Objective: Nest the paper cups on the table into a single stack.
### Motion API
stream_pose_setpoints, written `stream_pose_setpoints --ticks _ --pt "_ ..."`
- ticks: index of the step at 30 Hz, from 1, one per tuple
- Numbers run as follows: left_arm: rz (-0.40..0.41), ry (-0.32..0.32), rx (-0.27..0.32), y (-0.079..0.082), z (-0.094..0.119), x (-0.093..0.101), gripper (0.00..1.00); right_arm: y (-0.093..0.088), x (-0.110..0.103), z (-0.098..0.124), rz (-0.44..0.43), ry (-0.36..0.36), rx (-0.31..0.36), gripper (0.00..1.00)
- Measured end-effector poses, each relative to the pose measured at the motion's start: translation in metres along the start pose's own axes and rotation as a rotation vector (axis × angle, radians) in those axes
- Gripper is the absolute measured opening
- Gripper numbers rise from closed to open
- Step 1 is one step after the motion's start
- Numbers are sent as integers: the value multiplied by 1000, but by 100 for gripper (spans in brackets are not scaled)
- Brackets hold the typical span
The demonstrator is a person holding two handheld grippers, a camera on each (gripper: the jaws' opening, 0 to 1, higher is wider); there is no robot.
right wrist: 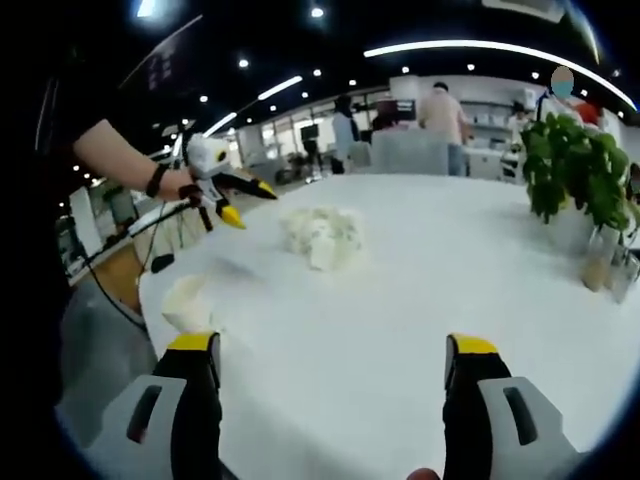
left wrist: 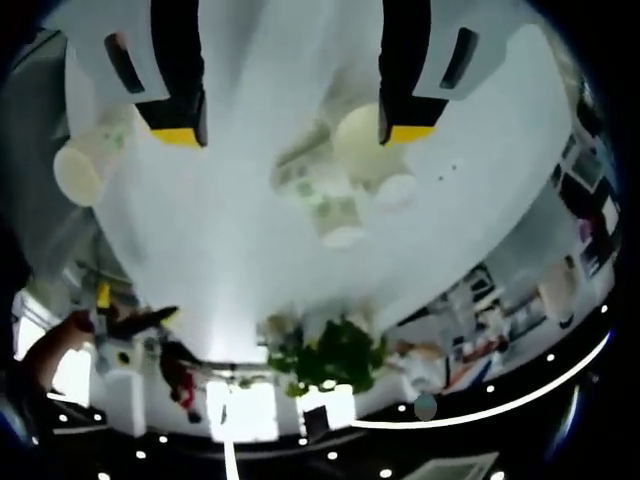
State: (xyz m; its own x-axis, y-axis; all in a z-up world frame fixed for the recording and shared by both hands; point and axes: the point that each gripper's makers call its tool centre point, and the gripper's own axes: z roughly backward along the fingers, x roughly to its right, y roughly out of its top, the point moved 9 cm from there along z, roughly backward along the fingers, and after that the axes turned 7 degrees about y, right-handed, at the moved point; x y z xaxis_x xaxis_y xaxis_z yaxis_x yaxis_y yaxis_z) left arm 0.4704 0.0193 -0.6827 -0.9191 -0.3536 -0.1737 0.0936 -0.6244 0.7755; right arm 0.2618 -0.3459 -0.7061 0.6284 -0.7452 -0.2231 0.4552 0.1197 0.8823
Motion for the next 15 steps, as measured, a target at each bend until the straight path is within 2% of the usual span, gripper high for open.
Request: stream_pose_setpoints --ticks 15 --pt "7 -31 -33 2 -24 -10 61 -7 8 13 -18 -31 -8 90"
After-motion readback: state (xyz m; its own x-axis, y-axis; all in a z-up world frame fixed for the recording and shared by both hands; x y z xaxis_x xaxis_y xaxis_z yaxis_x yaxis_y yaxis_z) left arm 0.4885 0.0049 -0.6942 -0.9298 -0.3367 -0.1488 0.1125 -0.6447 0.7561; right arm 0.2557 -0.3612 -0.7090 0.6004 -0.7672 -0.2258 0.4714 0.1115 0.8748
